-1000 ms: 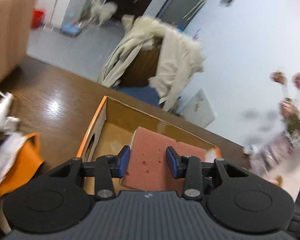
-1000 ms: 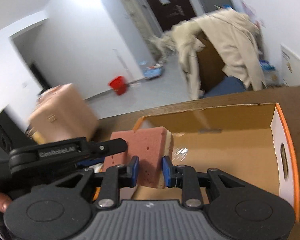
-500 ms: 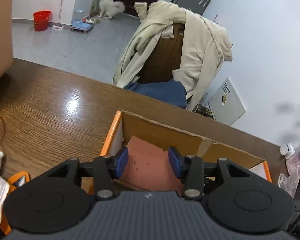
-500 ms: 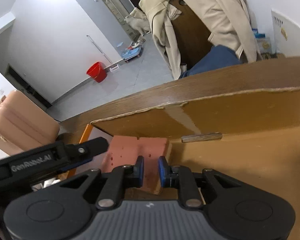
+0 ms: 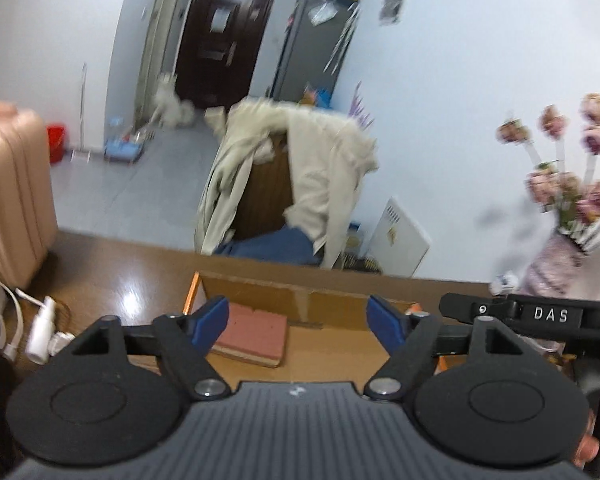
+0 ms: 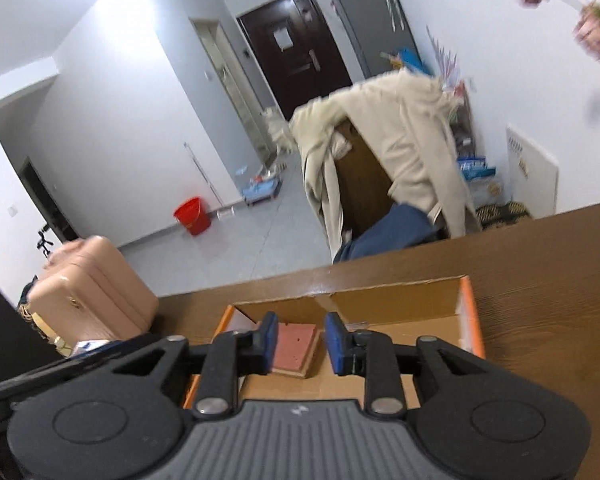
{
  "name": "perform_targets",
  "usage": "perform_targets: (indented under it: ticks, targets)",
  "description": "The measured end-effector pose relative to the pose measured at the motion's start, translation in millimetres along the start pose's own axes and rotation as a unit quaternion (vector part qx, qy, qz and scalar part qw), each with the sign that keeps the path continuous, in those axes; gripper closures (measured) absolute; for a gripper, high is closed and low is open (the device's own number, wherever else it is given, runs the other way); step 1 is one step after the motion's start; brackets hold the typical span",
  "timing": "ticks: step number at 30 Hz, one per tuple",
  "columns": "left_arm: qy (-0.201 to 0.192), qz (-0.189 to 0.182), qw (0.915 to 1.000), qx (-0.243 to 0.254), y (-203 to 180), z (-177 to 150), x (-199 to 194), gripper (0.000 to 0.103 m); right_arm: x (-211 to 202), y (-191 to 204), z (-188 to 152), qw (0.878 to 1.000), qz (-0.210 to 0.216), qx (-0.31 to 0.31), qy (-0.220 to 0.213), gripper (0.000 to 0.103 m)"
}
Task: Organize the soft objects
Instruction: 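Carry the pink sponge block into the cardboard box and open the left tool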
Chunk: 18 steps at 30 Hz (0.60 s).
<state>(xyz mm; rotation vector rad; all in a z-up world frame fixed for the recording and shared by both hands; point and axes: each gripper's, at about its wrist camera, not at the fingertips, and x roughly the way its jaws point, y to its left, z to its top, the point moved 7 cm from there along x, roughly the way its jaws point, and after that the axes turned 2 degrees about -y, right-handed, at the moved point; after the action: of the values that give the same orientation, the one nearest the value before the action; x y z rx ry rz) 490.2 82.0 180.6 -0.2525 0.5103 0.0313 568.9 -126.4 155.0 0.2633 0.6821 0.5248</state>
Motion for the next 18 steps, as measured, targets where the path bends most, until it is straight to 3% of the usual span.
perform_targets:
  ticks: [2, 4, 7, 14, 18]
  targets:
    - [-0.02, -0.012, 0.9995, 0.021, -11.9, -1.0, -36.0, 0.014, -33.2, 3.6, 0.4, 1.0, -0.003, -0.014, -0.013, 0.057]
    - [-0.043, -0.027, 0.9979, 0.04, -21.2, -7.2, -69.2, 0.006, -67.3, 7.9, -6.2, 0.999, -0.004, -0.031, -0.028, 0.048]
    - [-0.067, -0.027, 0.9958, 0.057, -25.2, -30.9, -113.0, 0.005, -109.6, 12.9, -26.4, 0.997, 0.003, -0.054, -0.053, 0.038]
    - [-0.138, -0.011, 0.9839, 0.113, -19.5, -109.3, -210.9, 0.0, -198.7, 18.9, -106.6, 0.988, -0.024, -0.113, -0.104, 0.023]
    - [-0.143, -0.011, 0.9828, 0.116, -13.6, -164.2, -242.4, 0.0, -243.3, 26.0, -162.4, 0.98, -0.04, -0.14, -0.137, 0.019]
